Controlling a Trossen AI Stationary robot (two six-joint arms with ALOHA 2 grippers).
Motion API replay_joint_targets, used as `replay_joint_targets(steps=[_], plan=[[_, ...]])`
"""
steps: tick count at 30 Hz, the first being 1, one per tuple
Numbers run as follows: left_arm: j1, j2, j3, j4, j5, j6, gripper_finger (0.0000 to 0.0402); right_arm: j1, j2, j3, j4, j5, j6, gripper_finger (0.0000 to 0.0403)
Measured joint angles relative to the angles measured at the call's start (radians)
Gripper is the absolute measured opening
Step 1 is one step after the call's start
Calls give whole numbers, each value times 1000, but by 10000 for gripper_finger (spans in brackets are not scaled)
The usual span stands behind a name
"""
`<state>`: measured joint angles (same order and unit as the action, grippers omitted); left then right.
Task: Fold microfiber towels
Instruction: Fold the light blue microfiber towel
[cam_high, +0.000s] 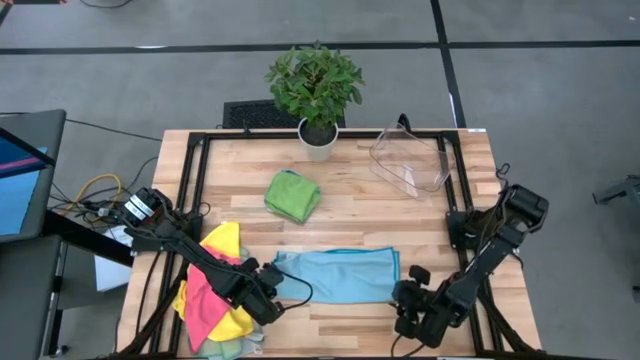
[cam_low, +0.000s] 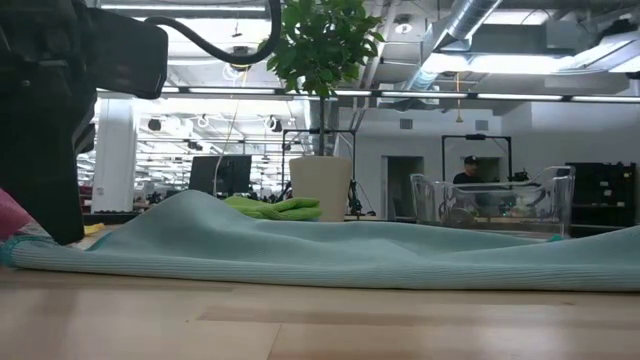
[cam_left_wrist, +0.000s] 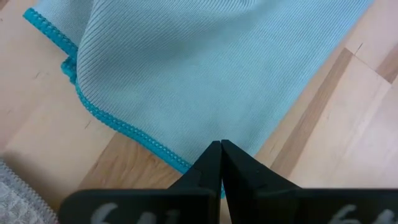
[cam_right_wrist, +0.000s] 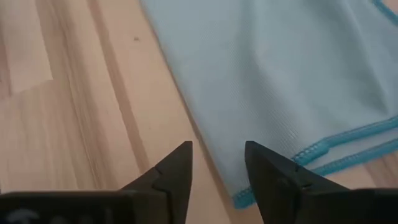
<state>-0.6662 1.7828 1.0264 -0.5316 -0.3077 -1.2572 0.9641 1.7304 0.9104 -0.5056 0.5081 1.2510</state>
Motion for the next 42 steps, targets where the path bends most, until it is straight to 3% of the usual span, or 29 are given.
replay_joint_targets(steps=[9, 14, 24, 31, 36, 42], plan=[[0, 0, 0, 1, 3, -4, 0, 5, 84, 4, 21, -21, 94, 166], [0, 0, 3, 10, 30, 23, 0, 37, 63, 2, 19, -36, 147, 169], [11, -10, 20, -2, 79, 260, 0, 44, 24, -1, -69, -53, 132, 164], [6, -99, 30, 37, 84, 530, 4, 44, 25, -1, -66, -45, 129, 166], [-5, -113, 32, 115, 137, 713, 53, 44, 25, 0, -59, -43, 129, 168], [9, -45, 32, 141, 187, 748, 154, 44, 25, 0, -52, -52, 128, 174]])
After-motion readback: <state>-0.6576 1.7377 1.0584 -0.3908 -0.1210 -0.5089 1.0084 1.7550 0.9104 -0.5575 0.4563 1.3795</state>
